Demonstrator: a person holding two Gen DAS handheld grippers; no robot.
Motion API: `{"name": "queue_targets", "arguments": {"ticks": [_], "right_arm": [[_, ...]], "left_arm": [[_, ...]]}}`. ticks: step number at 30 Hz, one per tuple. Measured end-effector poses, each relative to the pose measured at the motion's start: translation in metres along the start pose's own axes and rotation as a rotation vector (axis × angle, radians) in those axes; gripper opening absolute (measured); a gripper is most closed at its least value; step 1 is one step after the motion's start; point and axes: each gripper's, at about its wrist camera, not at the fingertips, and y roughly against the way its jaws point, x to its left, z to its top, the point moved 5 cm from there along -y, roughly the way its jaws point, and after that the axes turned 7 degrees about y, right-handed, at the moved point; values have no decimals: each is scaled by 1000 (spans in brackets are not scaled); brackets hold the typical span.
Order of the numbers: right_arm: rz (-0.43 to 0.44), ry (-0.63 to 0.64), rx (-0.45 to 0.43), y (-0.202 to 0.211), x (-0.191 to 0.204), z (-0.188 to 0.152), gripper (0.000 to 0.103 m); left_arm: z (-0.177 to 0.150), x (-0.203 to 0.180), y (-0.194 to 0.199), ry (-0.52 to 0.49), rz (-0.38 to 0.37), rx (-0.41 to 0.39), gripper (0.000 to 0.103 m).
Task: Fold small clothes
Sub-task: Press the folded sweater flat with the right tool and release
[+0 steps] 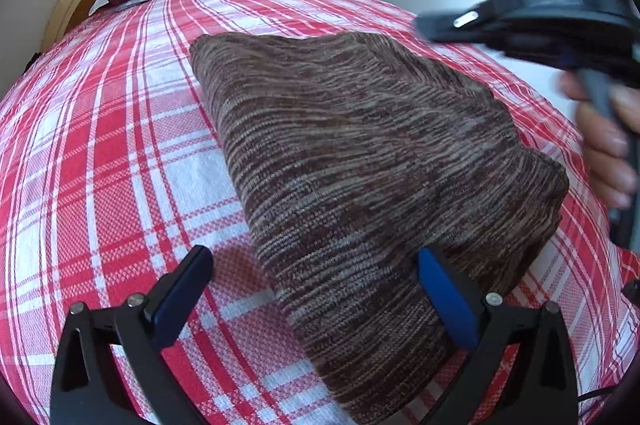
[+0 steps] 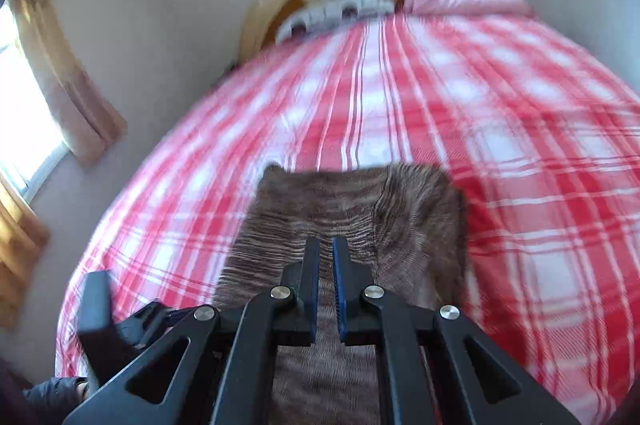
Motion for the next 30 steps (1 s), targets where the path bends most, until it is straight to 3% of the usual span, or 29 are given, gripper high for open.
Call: {"name": "queue_targets", "arguments": {"ticks": [4, 7, 9, 17, 18, 19, 20, 21, 24, 26, 28, 30], "right_arm": [[-171, -31, 133, -47, -37, -9, 7], [-117, -180, 113, -48, -73, -19, 6], [-87, -213, 103, -43, -82, -25, 6], [-194, -85, 102, -15, -59, -33, 7], [-202, -60, 91, -9, -55, -34, 19], [-198, -29, 77, 1, -48, -37, 55], [-185, -14, 69, 6, -44, -39, 72], [-160, 7, 46, 14, -36, -41, 81], [-188, 113, -5, 38, -10, -53, 80], [-221, 155, 1, 43, -3, -62, 72], [-253, 152, 49, 44, -6, -77, 39], [-221, 95, 85, 44, -15, -93, 31]], "left_arm": [[-1, -1, -1, 0, 1, 1, 103], [-1, 0, -2, -1, 1, 3, 103], [2, 1, -4, 2, -2, 5, 103], [3, 2, -5, 4, -4, 4, 103], [3, 2, -5, 4, -4, 4, 103], [3, 2, -5, 4, -3, 4, 103], [3, 2, -5, 4, -3, 4, 103], [3, 2, -5, 4, -3, 4, 103], [4, 2, -5, 4, -3, 4, 103], [4, 2, -4, 5, -2, 3, 103], [3, 3, -3, 8, -3, 1, 103], [1, 3, 0, 11, -9, -1, 103]]}}
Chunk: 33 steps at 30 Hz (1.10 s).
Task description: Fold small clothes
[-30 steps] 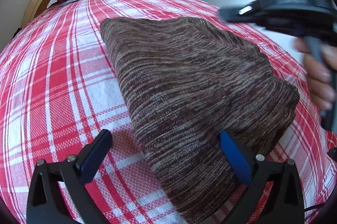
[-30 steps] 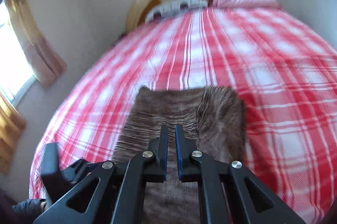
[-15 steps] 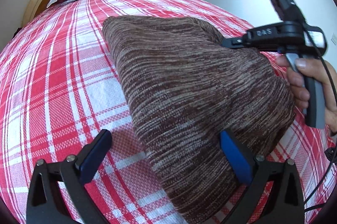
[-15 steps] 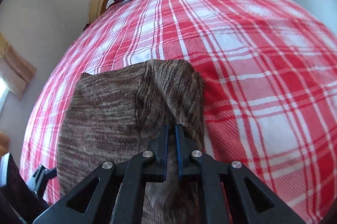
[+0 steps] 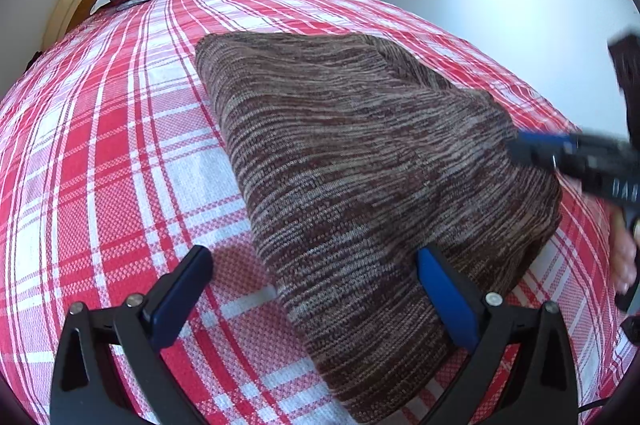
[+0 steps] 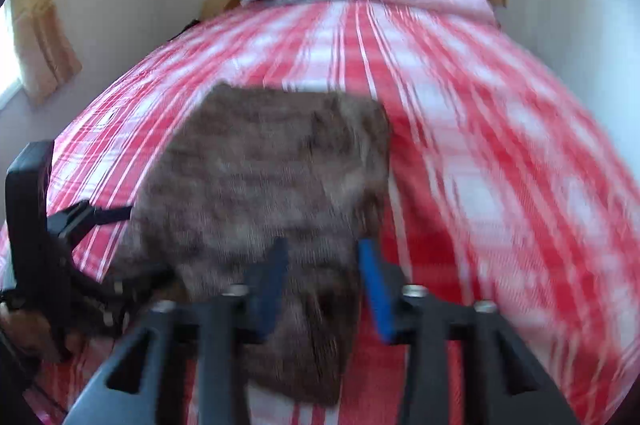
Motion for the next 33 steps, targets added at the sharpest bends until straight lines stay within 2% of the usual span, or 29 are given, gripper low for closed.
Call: {"name": "queue_targets", "arguments": {"ticks": [4, 8, 11, 12, 13, 16, 18, 20, 21, 23, 24, 25, 26, 28, 31, 33], "right_arm": [[3, -3, 32, 1, -7, -32, 23], [38, -53, 25, 2, -13, -44, 23], [55, -42, 39, 1, -12, -46, 23], [62, -46, 26, 4, -13, -43, 25], [61, -53, 12, 7, -14, -39, 32], [-11, -44, -106, 30, -16, -22, 38], [20, -24, -180, 42, -7, -7, 38], [90, 30, -204, 40, 11, 8, 48], [122, 77, -186, 31, 24, 16, 53], [109, 96, -120, 8, 28, 21, 53], [72, 71, -54, -12, 22, 20, 53], [70, 25, 20, -30, 13, 16, 53], [93, -26, 56, -44, 3, 10, 53], [126, -47, 14, -39, -3, 10, 53], [131, -31, 4, -27, -1, 8, 53], [136, -20, -34, -14, -4, 8, 53]], "left_arm": [[-5, -4, 2, -21, -10, 11, 103], [-13, -11, 7, -40, -23, 23, 103], [-17, -11, 12, -36, -15, 8, 103], [-17, -10, 13, -31, -10, 5, 103], [-17, -9, 13, -23, -10, 3, 103], [-17, -7, 12, -8, -1, 3, 103], [-18, -8, 11, -17, 8, 6, 103], [-18, -9, 10, -22, 16, 8, 103], [-17, -9, 10, -21, 15, 9, 103], [-17, -9, 10, -19, 15, 9, 103], [-16, -9, 10, -19, 17, 8, 103], [-15, -9, 9, -20, 21, 9, 103], [-15, -10, 9, -25, 28, 9, 103], [-15, -9, 9, -26, 30, 9, 103], [-16, -8, 9, -16, 19, 11, 103], [-15, -8, 10, -14, 21, 7, 103]]}}
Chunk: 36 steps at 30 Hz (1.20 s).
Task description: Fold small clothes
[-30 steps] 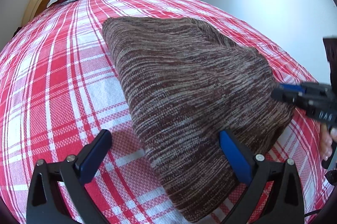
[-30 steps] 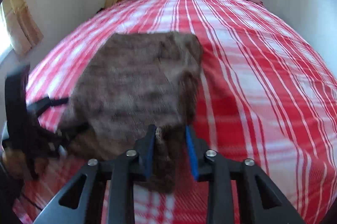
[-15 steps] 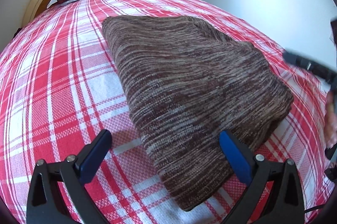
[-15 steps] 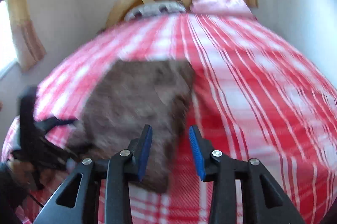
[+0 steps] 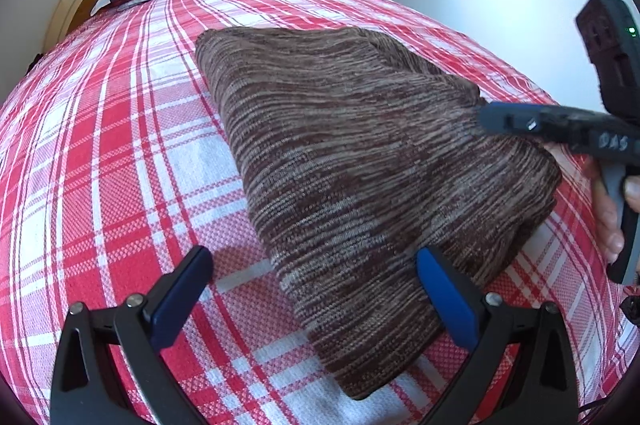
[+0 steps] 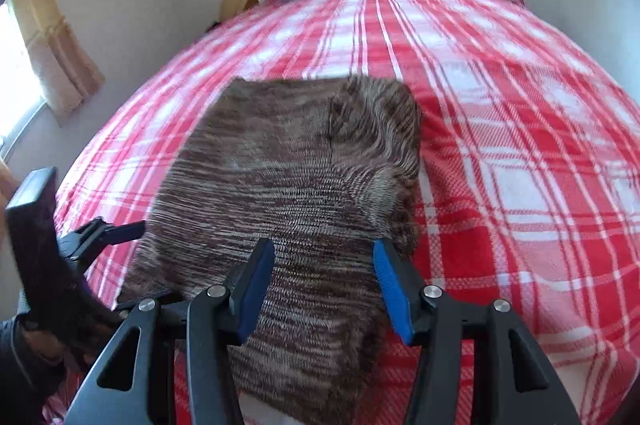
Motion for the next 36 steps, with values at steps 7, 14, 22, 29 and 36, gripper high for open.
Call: {"name": "queue_targets", "arguments": {"ticks": [7, 14, 22, 29, 36], "right_arm": [[64, -150, -77, 8, -49, 30, 64], [104, -284, -83, -19, -89, 50, 64], [270, -396, -52, -65, -98, 63, 64], [330, -342, -18, -97, -84, 67, 63], [349, -266, -62, -99, -74, 69, 57]], "left_arm": [[0, 6, 4, 48, -26, -13, 103], [2, 8, -1, 72, -33, 0, 103], [3, 5, -6, 58, -16, 13, 103], [8, 0, -10, 49, 3, 37, 103], [12, -9, -12, 43, -1, 47, 94]]}}
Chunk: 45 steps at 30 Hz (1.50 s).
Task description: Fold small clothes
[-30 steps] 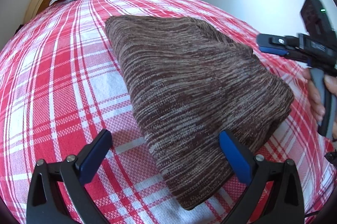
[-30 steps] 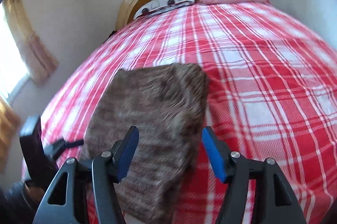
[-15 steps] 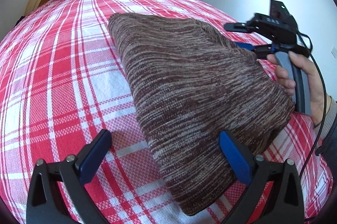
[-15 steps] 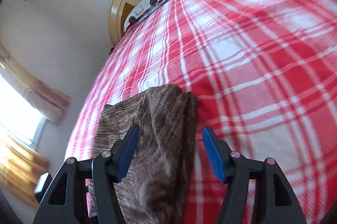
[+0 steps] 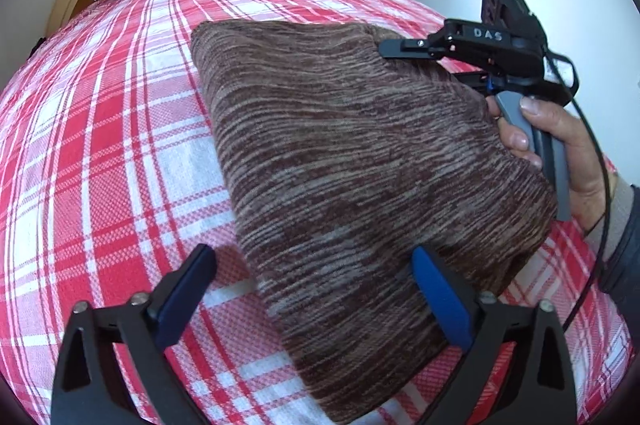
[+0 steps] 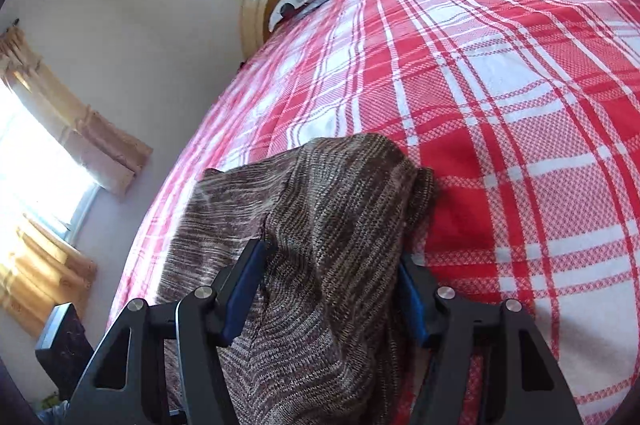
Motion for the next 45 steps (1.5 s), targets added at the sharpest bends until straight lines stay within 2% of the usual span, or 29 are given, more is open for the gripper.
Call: {"name": "queue_targets", "arguments": {"ticks": [1, 3, 11, 13, 15, 17, 20, 23, 25, 26, 27, 30, 33, 39, 45], "right_arm": [[24, -19, -11, 2, -2, 0, 52], [47, -45, -18, 4, -8, -1, 49], [40, -62, -10, 1, -11, -2, 47], [31, -51, -2, -1, -10, -2, 47], [30, -44, 1, -3, -9, -1, 47], [43, -16, -1, -3, -4, -2, 47], [42, 21, 21, -7, 3, -4, 47], [54, -7, 18, -7, -2, -3, 45], [56, -18, 13, -7, -4, -3, 40], [57, -25, 10, -6, -6, -3, 37], [62, -32, 10, -6, -7, -3, 30], [60, -19, 8, -4, -3, -1, 25], [33, 27, -15, 4, 8, 1, 24], [40, 66, -91, 30, 42, 6, 24], [43, 76, -104, 35, 76, 1, 24]], "left_arm": [[-1, -2, 0, -3, -3, -2, 92], [-2, -5, 1, -12, -21, -4, 85], [-4, -8, 2, -7, -59, 0, 84], [-4, -10, 3, -12, -63, -2, 79], [-2, -10, 3, -2, -74, -9, 69], [-3, -8, 5, 7, -91, -15, 65], [-1, -5, 4, 40, -128, -10, 65], [3, -2, 1, 65, -147, -7, 65], [2, -1, 3, 70, -156, -10, 56], [1, 0, 5, 73, -168, -16, 37], [3, 2, 6, 80, -191, -15, 27], [7, 8, 8, 107, -218, -19, 21], [9, 10, 18, 115, -221, -46, 19], [15, 12, 52, 120, -237, -103, 17], [4, 25, 89, 117, -214, -152, 17]]}}
